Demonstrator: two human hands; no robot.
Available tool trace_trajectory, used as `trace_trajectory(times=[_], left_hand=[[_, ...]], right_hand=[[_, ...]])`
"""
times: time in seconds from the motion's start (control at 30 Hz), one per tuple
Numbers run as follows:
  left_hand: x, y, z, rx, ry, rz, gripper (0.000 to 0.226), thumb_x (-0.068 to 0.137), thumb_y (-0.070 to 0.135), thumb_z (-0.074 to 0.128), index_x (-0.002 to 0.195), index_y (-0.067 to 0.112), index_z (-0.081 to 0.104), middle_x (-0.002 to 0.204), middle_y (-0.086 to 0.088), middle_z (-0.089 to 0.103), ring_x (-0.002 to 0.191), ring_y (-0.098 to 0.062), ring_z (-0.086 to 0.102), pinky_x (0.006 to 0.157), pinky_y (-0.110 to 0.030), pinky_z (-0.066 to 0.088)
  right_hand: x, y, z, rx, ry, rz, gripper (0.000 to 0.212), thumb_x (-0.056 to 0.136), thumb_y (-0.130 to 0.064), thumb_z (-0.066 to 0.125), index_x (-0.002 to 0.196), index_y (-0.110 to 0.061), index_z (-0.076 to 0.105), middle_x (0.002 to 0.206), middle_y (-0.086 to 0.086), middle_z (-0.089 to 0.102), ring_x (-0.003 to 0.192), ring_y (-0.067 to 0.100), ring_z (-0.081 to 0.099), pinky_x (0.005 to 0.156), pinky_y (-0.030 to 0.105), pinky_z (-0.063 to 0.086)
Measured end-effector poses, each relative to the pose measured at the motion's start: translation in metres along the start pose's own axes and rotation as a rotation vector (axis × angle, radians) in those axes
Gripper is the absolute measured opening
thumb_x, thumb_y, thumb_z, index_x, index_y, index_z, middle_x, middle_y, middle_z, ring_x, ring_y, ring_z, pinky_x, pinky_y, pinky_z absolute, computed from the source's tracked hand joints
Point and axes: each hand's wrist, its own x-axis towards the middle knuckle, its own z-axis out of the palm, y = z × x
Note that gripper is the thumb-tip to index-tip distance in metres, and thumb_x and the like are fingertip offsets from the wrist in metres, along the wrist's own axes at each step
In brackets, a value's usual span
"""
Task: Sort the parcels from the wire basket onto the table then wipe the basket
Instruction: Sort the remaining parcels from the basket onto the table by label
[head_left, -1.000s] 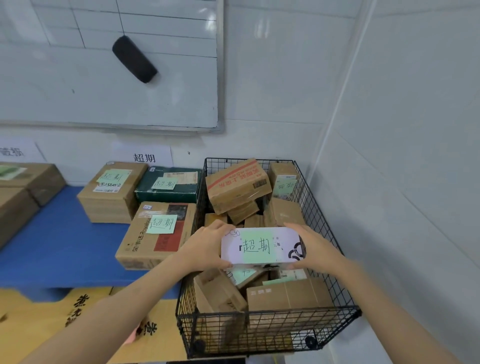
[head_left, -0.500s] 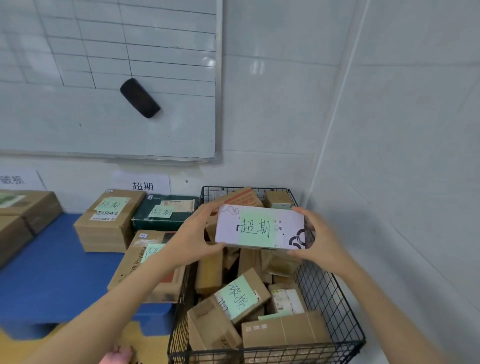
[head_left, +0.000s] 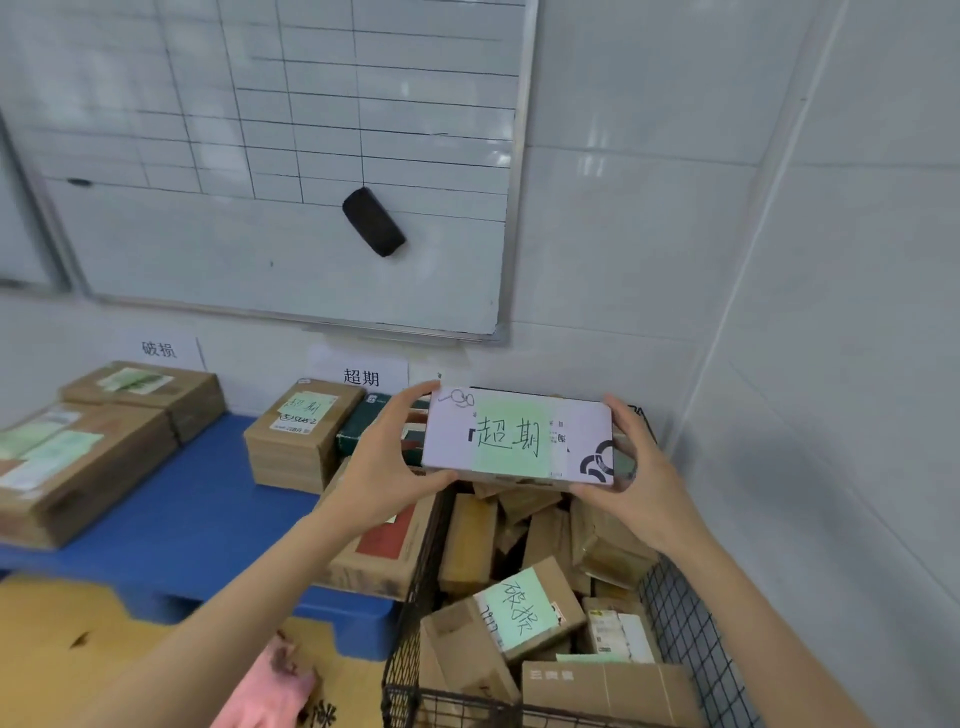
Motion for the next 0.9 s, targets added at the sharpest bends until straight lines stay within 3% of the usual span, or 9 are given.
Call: trace_trajectory(times=[0.1, 0.17, 0.27, 0.4, 0.5, 0.57, 0.63, 0.77, 0.9], left_hand=[[-0.009, 0.002, -0.018, 0.043, 0.035, -0.002, 0.091, 0.071, 0.035, 0.088, 0.144, 0.041, 0.033, 0.136, 0.025, 0.049, 0.124, -0.004, 0.05, 0.1, -0.044, 0.05], [-0.018, 0.004, -0.031, 0.049, 0.047, -0.014, 0.09, 0.071, 0.036, 0.087, 0.144, 0.038, 0.034, 0.137, 0.023, 0.049, 0.123, -0.005, 0.051, 0.098, -0.043, 0.051], [-0.033, 0.005, -0.048, 0.053, 0.081, -0.032, 0.089, 0.072, 0.033, 0.086, 0.145, 0.034, 0.036, 0.138, 0.022, 0.048, 0.121, -0.001, 0.051, 0.094, -0.036, 0.054], [-0.049, 0.004, -0.073, 0.033, 0.126, -0.07, 0.087, 0.074, 0.027, 0.086, 0.143, 0.038, 0.035, 0.137, 0.026, 0.048, 0.119, 0.004, 0.051, 0.088, -0.024, 0.054], [-0.056, -0.002, -0.094, 0.036, 0.154, -0.083, 0.088, 0.069, 0.042, 0.084, 0.142, 0.044, 0.035, 0.14, 0.025, 0.048, 0.123, -0.001, 0.051, 0.093, -0.036, 0.052], [-0.06, -0.008, -0.11, 0.054, 0.168, -0.093, 0.09, 0.066, 0.052, 0.08, 0.143, 0.04, 0.035, 0.14, 0.022, 0.049, 0.122, -0.003, 0.051, 0.095, -0.045, 0.052], [-0.062, -0.016, -0.126, 0.067, 0.181, -0.099, 0.093, 0.064, 0.055, 0.079, 0.144, 0.039, 0.034, 0.141, 0.021, 0.049, 0.122, -0.002, 0.051, 0.097, -0.045, 0.051], [-0.063, -0.042, -0.163, 0.08, 0.184, -0.091, 0.094, 0.068, 0.035, 0.088, 0.145, 0.04, 0.033, 0.141, 0.022, 0.044, 0.115, 0.004, 0.052, 0.09, -0.031, 0.054], [-0.058, -0.081, -0.207, 0.092, 0.19, -0.072, 0.09, 0.067, 0.024, 0.09, 0.142, 0.031, 0.04, 0.137, 0.01, 0.049, 0.111, 0.0, 0.056, 0.083, -0.015, 0.052]], right_hand=[[0.0, -0.012, 0.012, -0.016, -0.04, -0.009, 0.104, 0.07, -0.017, 0.089, 0.152, -0.035, 0.029, 0.127, -0.04, 0.04, 0.11, -0.027, 0.043, 0.094, 0.028, 0.055], [0.002, -0.019, 0.021, 0.005, -0.075, -0.019, 0.103, 0.068, -0.017, 0.089, 0.151, -0.034, 0.03, 0.128, -0.035, 0.044, 0.109, -0.027, 0.045, 0.092, 0.032, 0.057], [0.007, -0.031, 0.038, 0.011, -0.129, -0.059, 0.102, 0.066, -0.017, 0.09, 0.149, -0.031, 0.033, 0.134, -0.02, 0.048, 0.112, -0.021, 0.047, 0.093, 0.029, 0.055], [0.017, -0.05, 0.059, -0.001, -0.174, -0.096, 0.103, 0.067, -0.015, 0.09, 0.149, -0.032, 0.031, 0.133, -0.02, 0.044, 0.117, -0.004, 0.045, 0.094, 0.021, 0.049], [0.027, -0.064, 0.076, -0.035, -0.188, -0.13, 0.106, 0.066, -0.018, 0.091, 0.151, -0.033, 0.029, 0.131, -0.02, 0.044, 0.115, 0.0, 0.048, 0.091, 0.019, 0.049], [0.032, -0.075, 0.09, -0.074, -0.207, -0.151, 0.108, 0.066, -0.022, 0.091, 0.15, -0.038, 0.026, 0.137, -0.013, 0.047, 0.118, 0.006, 0.051, 0.095, 0.034, 0.053], [0.037, -0.085, 0.106, -0.14, -0.208, -0.184, 0.107, 0.066, -0.026, 0.091, 0.15, -0.04, 0.025, 0.143, -0.009, 0.045, 0.122, 0.008, 0.049, 0.099, 0.04, 0.052], [0.052, -0.11, 0.14, -0.17, -0.237, -0.217, 0.107, 0.068, -0.028, 0.091, 0.153, -0.03, 0.026, 0.148, -0.005, 0.039, 0.127, 0.008, 0.044, 0.105, 0.033, 0.044], [0.07, -0.136, 0.185, -0.196, -0.268, -0.21, 0.107, 0.068, -0.023, 0.091, 0.153, -0.031, 0.026, 0.148, -0.004, 0.036, 0.126, 0.013, 0.048, 0.102, 0.035, 0.049]])
